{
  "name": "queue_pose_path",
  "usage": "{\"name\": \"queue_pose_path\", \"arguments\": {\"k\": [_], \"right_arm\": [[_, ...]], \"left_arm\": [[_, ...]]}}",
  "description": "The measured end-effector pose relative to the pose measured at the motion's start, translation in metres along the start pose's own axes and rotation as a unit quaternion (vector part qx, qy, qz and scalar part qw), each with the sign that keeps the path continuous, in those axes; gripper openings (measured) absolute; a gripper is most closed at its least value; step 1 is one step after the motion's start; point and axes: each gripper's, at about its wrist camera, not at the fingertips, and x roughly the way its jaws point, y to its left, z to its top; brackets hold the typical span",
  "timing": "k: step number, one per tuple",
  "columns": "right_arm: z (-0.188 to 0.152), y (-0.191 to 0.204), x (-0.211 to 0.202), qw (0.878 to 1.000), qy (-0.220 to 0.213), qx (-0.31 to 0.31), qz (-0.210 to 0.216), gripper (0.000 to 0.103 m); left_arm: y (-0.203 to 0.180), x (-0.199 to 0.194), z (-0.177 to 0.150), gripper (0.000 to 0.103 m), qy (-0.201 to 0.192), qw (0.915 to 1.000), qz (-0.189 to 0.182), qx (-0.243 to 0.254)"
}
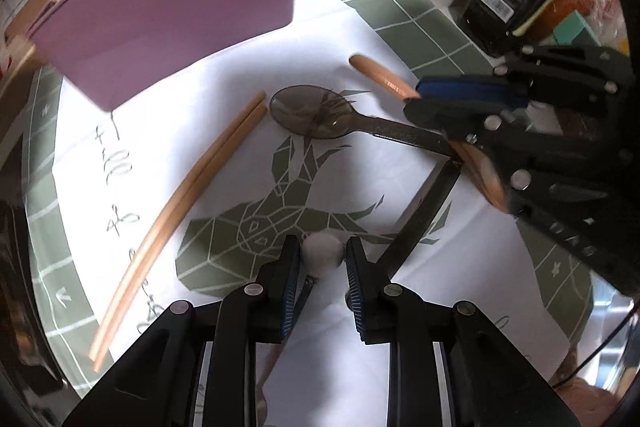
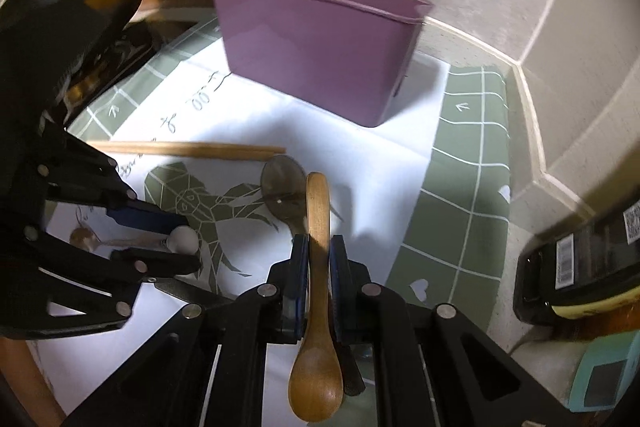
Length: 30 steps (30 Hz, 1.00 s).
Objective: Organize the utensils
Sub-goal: 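Grasp the wooden spoon with the right gripper while the left grasps the white-knobbed spoon, then lift both spoons and carry them above the purple caddy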
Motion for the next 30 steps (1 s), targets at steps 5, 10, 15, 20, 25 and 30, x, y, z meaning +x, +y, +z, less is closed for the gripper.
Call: {"name": "queue_pose_path", "arguments": {"k": [5, 10, 15, 20, 25, 30], "right_arm": [[-0.001, -0.008, -0.009, 1.000, -0.009, 0.015, 0.002, 0.009], [0.000, -0.012, -0.016, 0.999, -0.015, 0.031, 0.010, 0.009], [0.001, -0.005, -0.017, 0.998, -0.020, 0.033, 0.039, 0.009], [0.003, 0.003, -0.013, 0.995, -0.021, 0.052, 0.086, 0.009], [0.007, 0.013, -0.006, 0.994, -0.019, 0.053, 0.089, 0.009], [0.015, 0.019, -0.017, 0.994, -0.039, 0.053, 0.084, 0.009]], "left_arm": [[-0.007, 0.003, 0.006, 0.023, -0.008, 0.9993, 0.020, 0.030], [0.004, -0.014, -0.002, 0.022, -0.060, 0.9982, -0.010, 0.001], [0.031, -0.041, -0.019, 0.022, -0.114, 0.9921, -0.017, -0.050], [0.054, -0.073, -0.038, 0.022, -0.161, 0.9821, 0.000, -0.097], [0.073, -0.103, -0.056, 0.022, -0.199, 0.9701, -0.004, -0.138], [0.085, -0.133, -0.071, 0.022, -0.232, 0.9608, -0.002, -0.152]]}}
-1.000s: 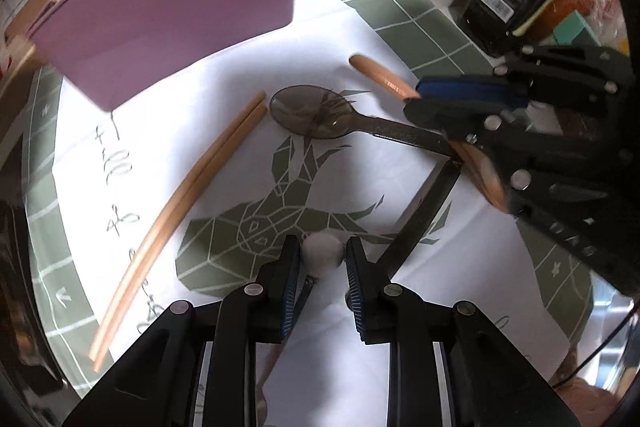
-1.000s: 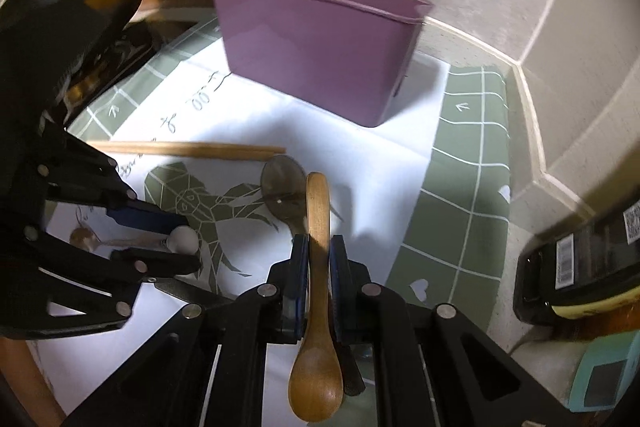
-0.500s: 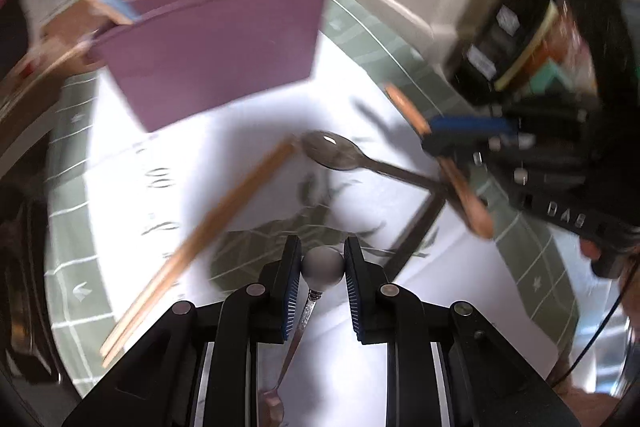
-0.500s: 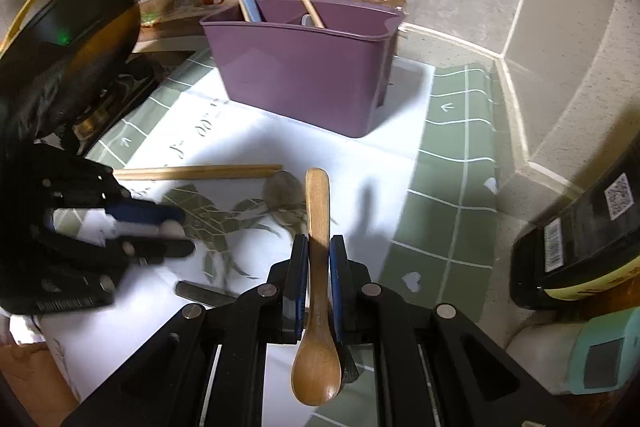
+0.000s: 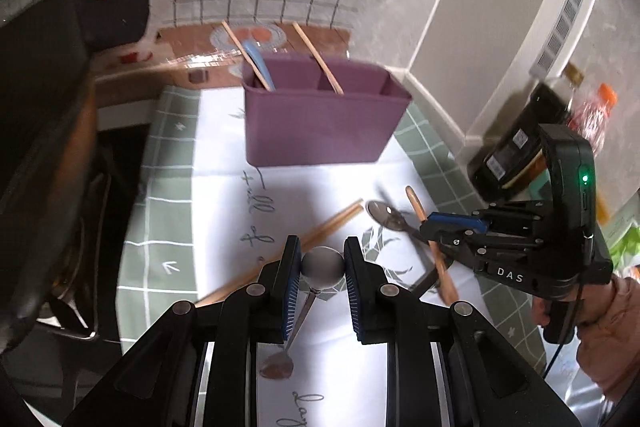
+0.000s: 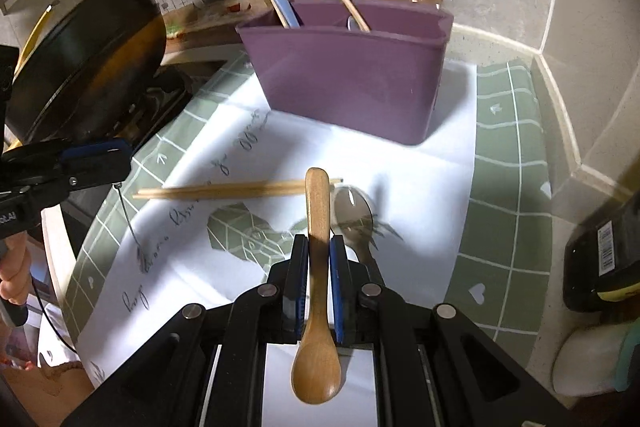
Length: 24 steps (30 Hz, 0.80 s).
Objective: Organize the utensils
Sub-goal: 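Lift both spoons and carry them above the purple caddy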
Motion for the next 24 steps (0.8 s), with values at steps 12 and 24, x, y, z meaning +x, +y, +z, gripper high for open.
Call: {"name": "queue_pose_path", "arguments": {"k": [12, 24], "right_arm": [[0.020, 0.028, -0.036, 0.998, -0.051, -0.021, -0.033, 0.009], [0.070, 0.053, -0.107, 0.986, -0.137, -0.056, -0.074, 0.009]], "left_arm": [[-0.007, -0.039, 0.018, 0.022, -0.048, 0.9987, -0.003, 0.016], [-0.019, -0.091, 0.081, 0.022, -0.109, 0.9933, -0.034, 0.021]]}}
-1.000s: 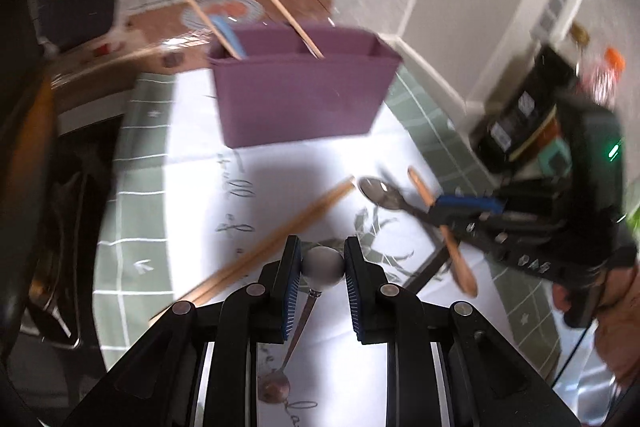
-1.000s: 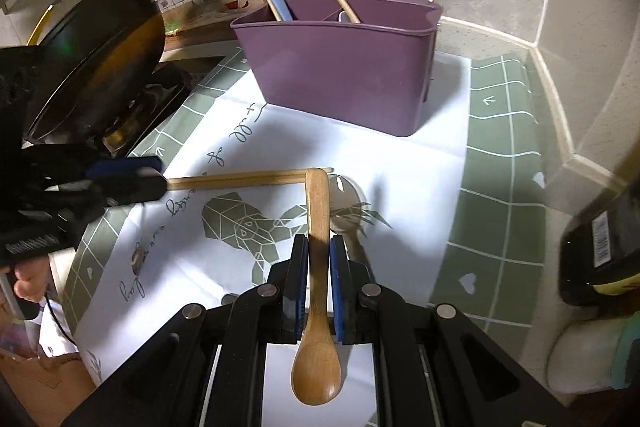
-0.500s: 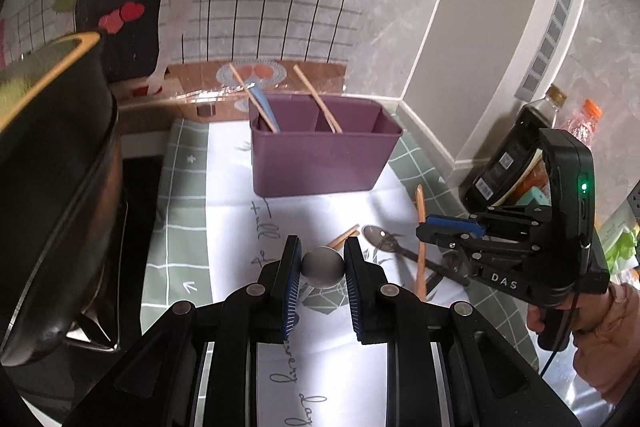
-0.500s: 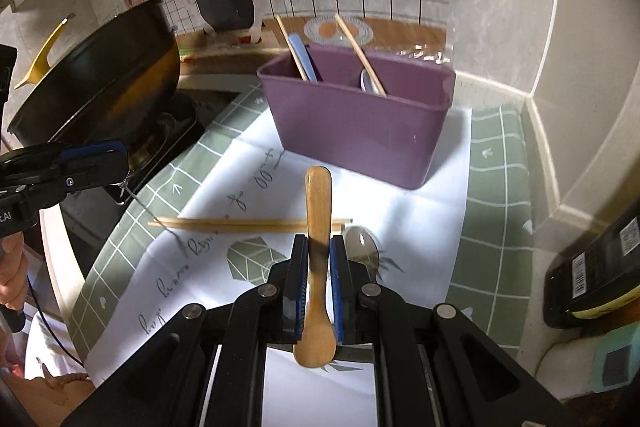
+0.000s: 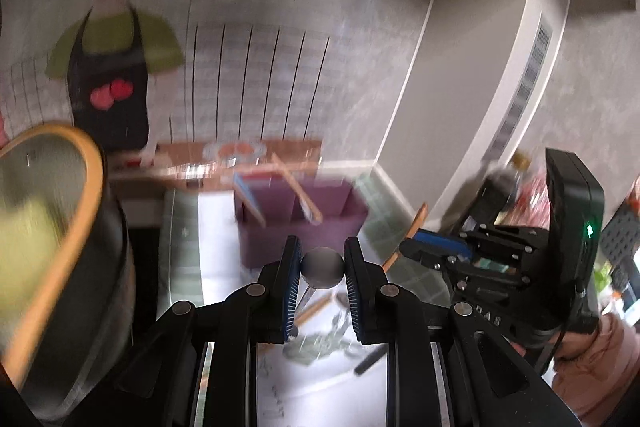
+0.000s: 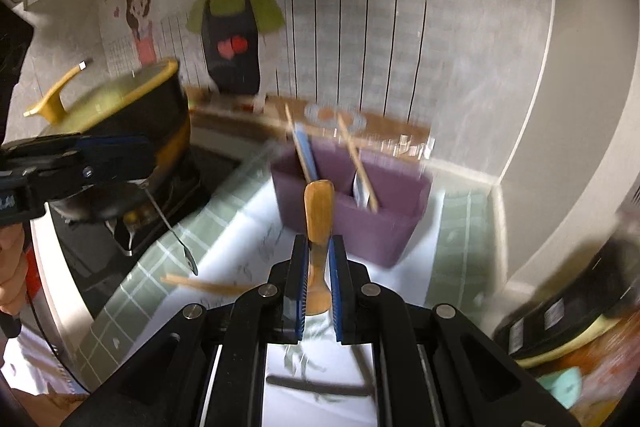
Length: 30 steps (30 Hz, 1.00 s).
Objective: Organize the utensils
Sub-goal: 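Lift both spoons and carry them above the purple caddy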
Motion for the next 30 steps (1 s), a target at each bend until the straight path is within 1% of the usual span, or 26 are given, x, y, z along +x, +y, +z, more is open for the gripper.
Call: {"name": "queue_pose_path", "arguments": {"k": [3, 4, 7, 11, 15, 18, 21, 25, 30], "right_arm": [[0.038, -0.003, -0.026, 0.999, -0.044, -0.013, -0.025, 0.009], [0.050, -0.005, -0.032, 0.998, -0.055, -0.016, -0.033, 0.009], [0.081, -0.010, -0.047, 0.995, -0.084, -0.020, -0.052, 0.009], [0.116, -0.015, -0.060, 0.990, -0.115, -0.027, -0.076, 0.009], [0.135, -0.020, -0.062, 0.987, -0.131, -0.026, -0.088, 0.009], [0.137, -0.030, -0.057, 0.987, -0.134, -0.018, -0.086, 0.009], [0.132, -0.039, -0.038, 0.989, -0.121, -0.009, -0.080, 0.009], [0.122, -0.052, -0.004, 0.993, -0.095, 0.007, -0.065, 0.009], [0.108, -0.066, 0.035, 0.997, -0.065, 0.020, -0.048, 0.009]], "left_arm": [[-0.003, -0.012, 0.032, 0.022, -0.028, 0.9996, -0.006, -0.001], [-0.005, -0.017, 0.047, 0.022, -0.042, 0.9991, -0.005, 0.001], [-0.005, -0.024, 0.078, 0.022, -0.069, 0.9976, -0.002, -0.001], [0.000, -0.021, 0.109, 0.022, -0.087, 0.9961, -0.001, -0.012], [0.004, -0.012, 0.130, 0.022, -0.095, 0.9952, 0.002, -0.025], [0.007, -0.002, 0.135, 0.022, -0.099, 0.9945, 0.004, -0.033], [0.010, 0.011, 0.133, 0.022, -0.096, 0.9947, 0.004, -0.038], [0.018, 0.041, 0.124, 0.022, -0.076, 0.9959, 0.007, -0.049], [0.027, 0.083, 0.112, 0.022, -0.041, 0.9970, 0.010, -0.065]]}}
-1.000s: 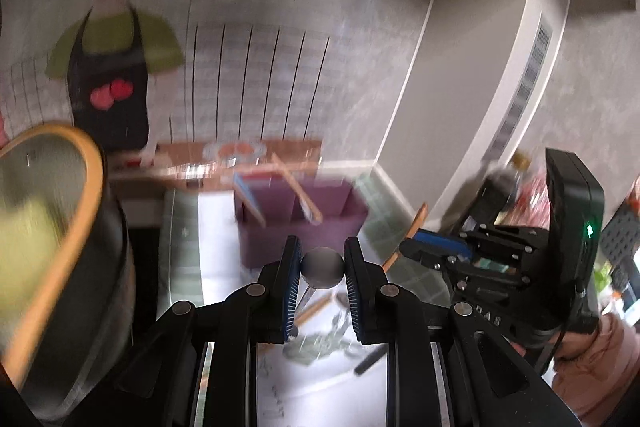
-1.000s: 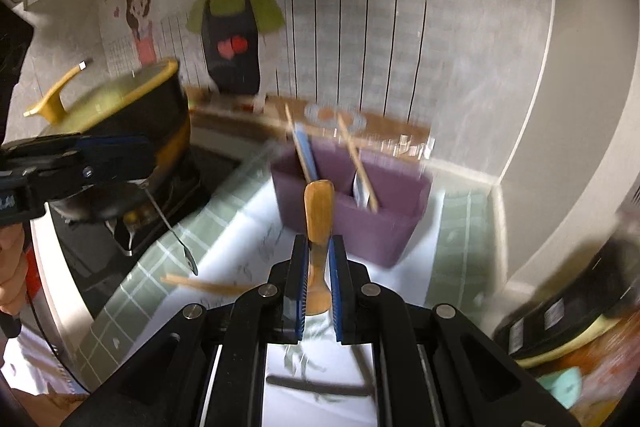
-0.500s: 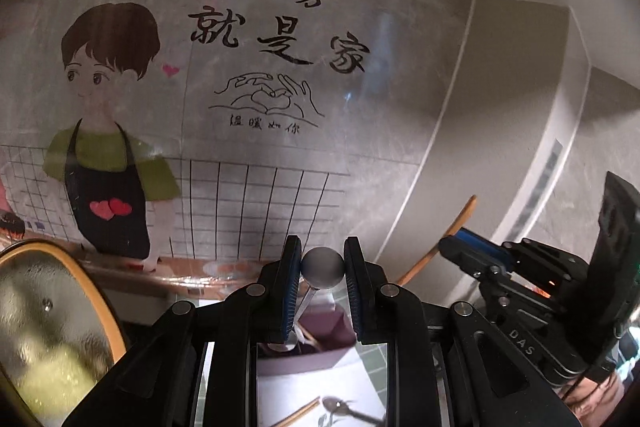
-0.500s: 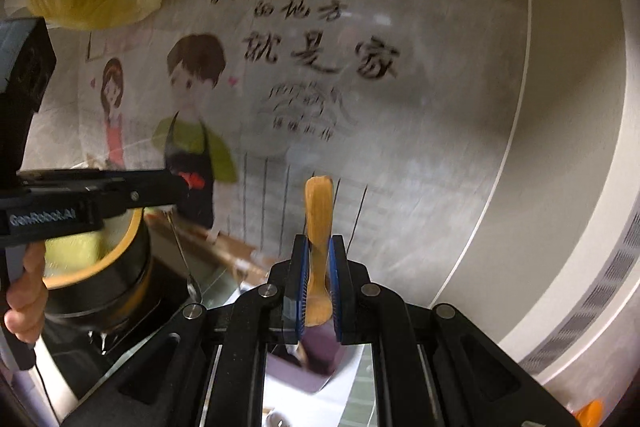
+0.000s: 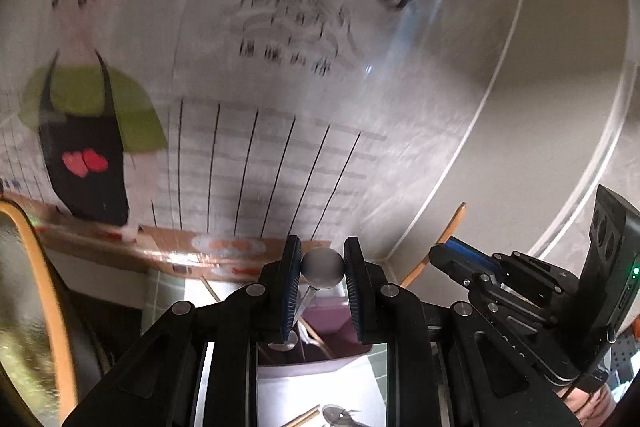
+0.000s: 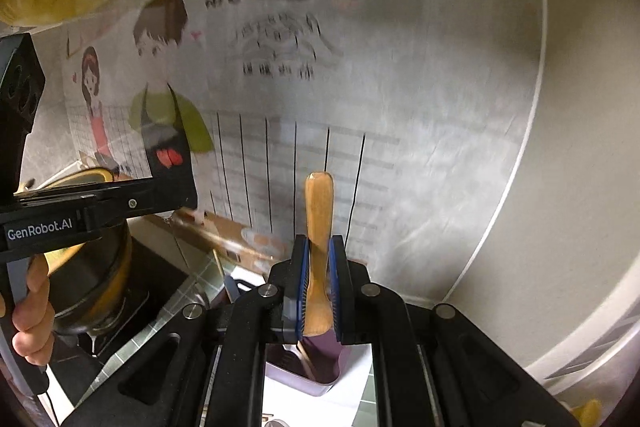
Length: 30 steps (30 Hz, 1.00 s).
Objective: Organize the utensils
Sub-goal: 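Lift both spoons and carry them above the purple caddy, then open the right gripper into the caddy while the left releases its spoon there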
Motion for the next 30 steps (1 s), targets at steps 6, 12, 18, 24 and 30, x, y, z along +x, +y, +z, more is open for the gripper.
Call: {"name": "queue_pose_path", "arguments": {"k": [6, 12, 18, 24, 30], "right_arm": [[-0.024, -0.012, 0.036, 0.999, 0.033, 0.014, 0.017, 0.009], [-0.047, -0.017, 0.074, 0.996, 0.071, 0.031, 0.033, 0.009], [-0.077, -0.005, 0.104, 0.991, 0.119, 0.023, 0.048, 0.009], [-0.097, 0.001, 0.108, 0.988, 0.143, 0.018, 0.063, 0.020], [-0.103, 0.001, 0.076, 0.990, 0.128, -0.002, 0.058, 0.020]], "left_arm": [[0.013, 0.041, -0.020, 0.023, 0.040, 0.9990, 0.000, -0.019], [0.025, 0.072, -0.033, 0.022, 0.061, 0.9976, 0.005, -0.031], [0.037, 0.100, -0.057, 0.022, 0.091, 0.9943, 0.025, -0.049], [0.045, 0.106, -0.072, 0.028, 0.125, 0.9901, 0.024, -0.060], [0.027, 0.070, -0.079, 0.042, 0.129, 0.9912, 0.030, 0.002]]}}
